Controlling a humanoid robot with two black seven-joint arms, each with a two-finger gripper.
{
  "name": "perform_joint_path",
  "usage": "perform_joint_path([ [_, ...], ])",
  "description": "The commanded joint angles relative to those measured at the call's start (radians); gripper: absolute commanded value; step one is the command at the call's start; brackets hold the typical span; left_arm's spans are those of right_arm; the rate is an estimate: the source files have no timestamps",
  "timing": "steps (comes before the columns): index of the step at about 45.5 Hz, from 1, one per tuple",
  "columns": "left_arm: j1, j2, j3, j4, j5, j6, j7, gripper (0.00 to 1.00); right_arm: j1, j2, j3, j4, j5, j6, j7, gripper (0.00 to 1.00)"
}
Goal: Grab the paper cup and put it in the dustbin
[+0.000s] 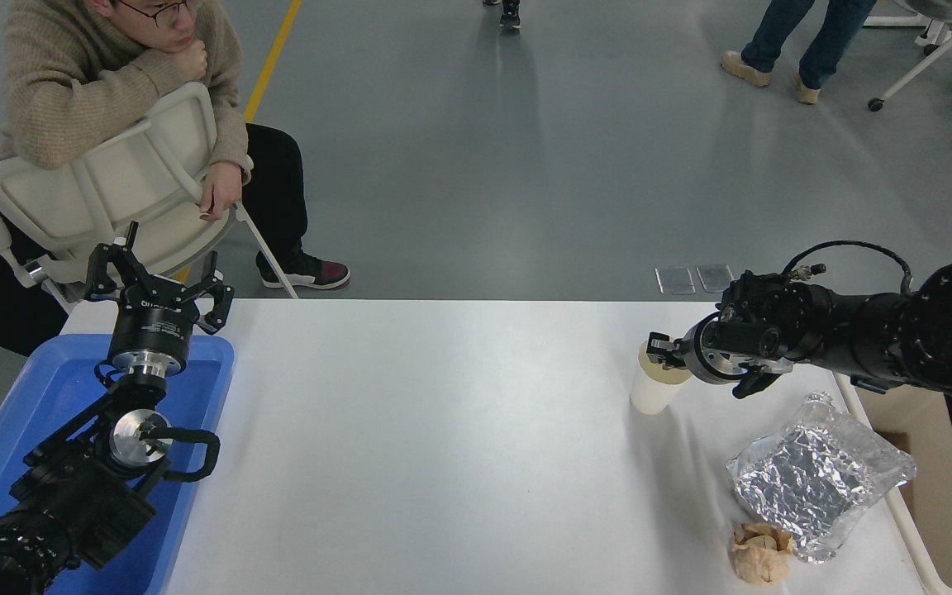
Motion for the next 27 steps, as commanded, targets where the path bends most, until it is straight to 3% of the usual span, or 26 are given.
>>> perform_joint_path([
  [1, 0.0, 0.0, 0.0, 0.0, 0.0, 0.0, 0.0, 0.99, 0.002, -0.002, 0.0, 0.014, 0.032, 0.008, 0.001, 0.0],
  [16, 0.0, 0.0, 0.0, 0.001, 0.0, 0.0, 0.0, 0.99, 0.053, -0.027, -0.002, 0.054, 0.035, 0.079, 0.003, 0.0],
  [27, 0.0, 0.0, 0.0, 0.0, 0.002, 0.0, 0.0, 0.99, 0.332, -0.168, -0.037, 0.291, 0.04, 0.241, 0.005, 0.0],
])
